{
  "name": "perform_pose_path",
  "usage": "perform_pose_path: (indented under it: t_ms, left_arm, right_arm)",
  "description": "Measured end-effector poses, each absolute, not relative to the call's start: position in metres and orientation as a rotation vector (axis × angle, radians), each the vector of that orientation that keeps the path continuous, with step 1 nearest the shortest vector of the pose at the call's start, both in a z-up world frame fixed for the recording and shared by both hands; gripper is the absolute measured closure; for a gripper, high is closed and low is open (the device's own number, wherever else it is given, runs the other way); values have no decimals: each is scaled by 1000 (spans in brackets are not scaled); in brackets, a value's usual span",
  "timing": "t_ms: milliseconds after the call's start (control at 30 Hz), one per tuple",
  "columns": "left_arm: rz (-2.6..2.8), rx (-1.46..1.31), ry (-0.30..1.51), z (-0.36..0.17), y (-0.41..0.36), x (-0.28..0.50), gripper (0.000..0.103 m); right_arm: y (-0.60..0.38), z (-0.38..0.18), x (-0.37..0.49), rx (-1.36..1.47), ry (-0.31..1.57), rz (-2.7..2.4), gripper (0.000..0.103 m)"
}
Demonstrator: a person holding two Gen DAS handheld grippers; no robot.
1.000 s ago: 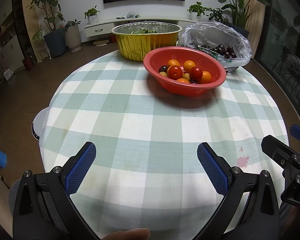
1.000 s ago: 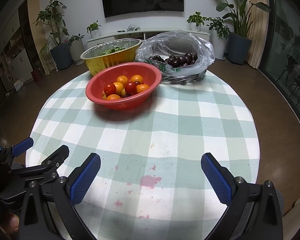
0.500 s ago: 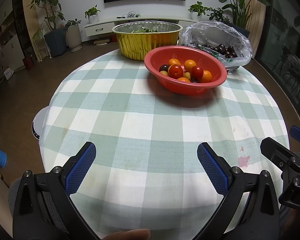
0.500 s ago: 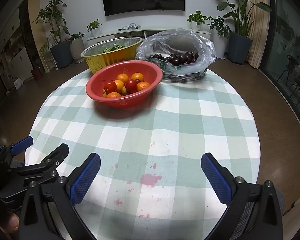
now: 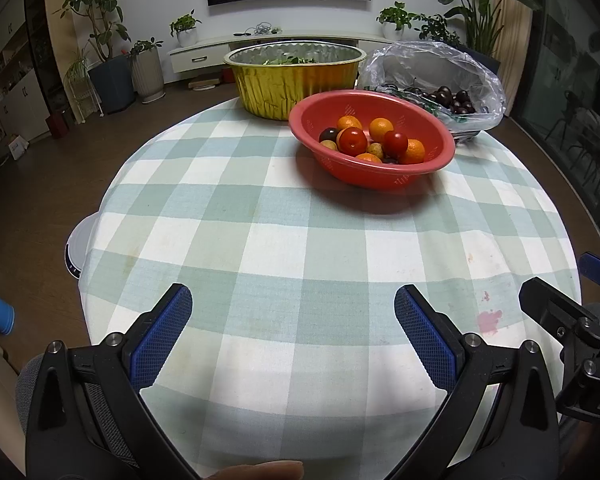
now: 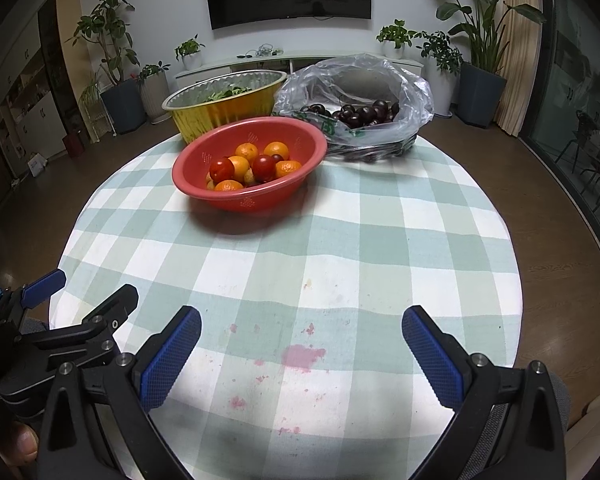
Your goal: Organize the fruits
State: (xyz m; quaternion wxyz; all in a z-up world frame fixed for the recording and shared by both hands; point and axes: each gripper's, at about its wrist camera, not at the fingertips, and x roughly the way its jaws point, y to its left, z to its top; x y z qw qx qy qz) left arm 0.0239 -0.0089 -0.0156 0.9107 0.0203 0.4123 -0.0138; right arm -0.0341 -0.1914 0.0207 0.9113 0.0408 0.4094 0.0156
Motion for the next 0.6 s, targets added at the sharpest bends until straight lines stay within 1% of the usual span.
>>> perform_pose_path:
  t_ms: [600]
  left_arm:
    - [7,58,851,-20,-9,24,0]
  right_arm:
    - [-196,19,-36,86,861,33,0]
